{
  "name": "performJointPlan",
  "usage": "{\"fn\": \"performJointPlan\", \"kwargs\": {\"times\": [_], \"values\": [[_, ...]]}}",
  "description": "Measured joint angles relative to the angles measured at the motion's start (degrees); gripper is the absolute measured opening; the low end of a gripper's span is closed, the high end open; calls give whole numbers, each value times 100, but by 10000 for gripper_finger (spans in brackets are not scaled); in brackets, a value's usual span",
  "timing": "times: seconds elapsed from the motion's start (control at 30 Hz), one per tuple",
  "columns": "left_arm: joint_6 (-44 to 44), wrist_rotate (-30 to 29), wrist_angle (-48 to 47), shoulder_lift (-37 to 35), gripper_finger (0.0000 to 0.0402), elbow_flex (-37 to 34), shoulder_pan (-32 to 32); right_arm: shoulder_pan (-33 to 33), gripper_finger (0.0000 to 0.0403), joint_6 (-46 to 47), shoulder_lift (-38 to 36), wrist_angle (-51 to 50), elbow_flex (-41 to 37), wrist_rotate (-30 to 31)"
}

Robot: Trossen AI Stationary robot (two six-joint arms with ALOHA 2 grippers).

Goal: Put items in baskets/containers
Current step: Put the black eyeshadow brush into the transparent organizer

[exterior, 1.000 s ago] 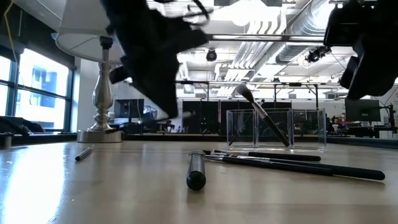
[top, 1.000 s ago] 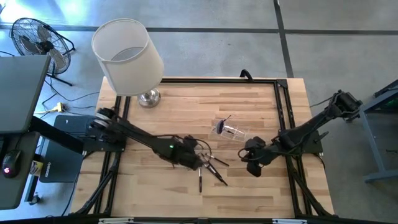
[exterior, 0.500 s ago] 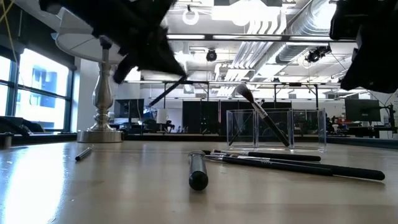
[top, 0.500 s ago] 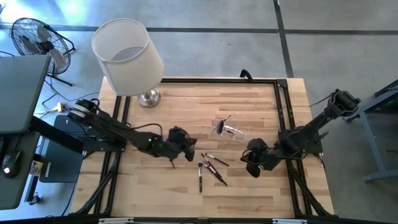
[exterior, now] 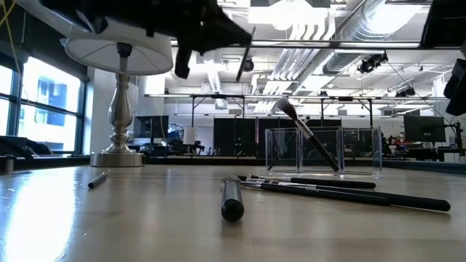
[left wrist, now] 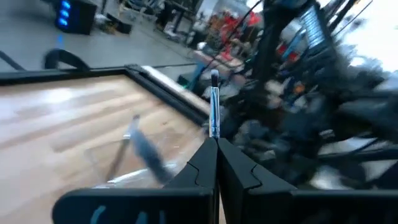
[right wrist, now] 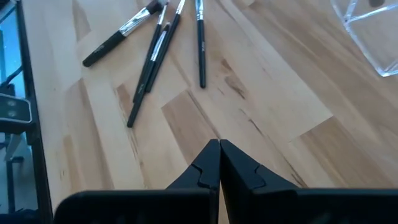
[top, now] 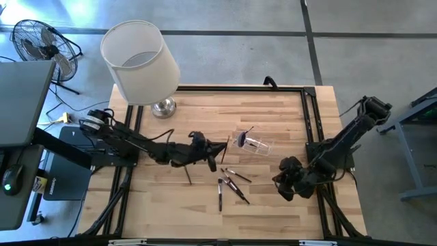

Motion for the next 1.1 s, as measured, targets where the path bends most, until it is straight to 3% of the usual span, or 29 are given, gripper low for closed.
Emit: {"fn": "performJointPlan", "kwargs": {"times": [0.23, 0.4, 0.9, 1.1], "values": [[1078, 30, -12, 217, 0, 375, 499, 75, 1, -294, 0, -1, 0, 45], [1244, 234, -142, 376, 0, 554, 1001, 75, 2, -348, -2, -94, 0, -8], [1360, 2531, -214, 364, 0, 673, 2469, -463, 2, 293, -4, -268, 0, 268], [1360, 3118, 979, 931, 0, 673, 2605, -812, 2, 491, -4, -257, 0, 267]]}}
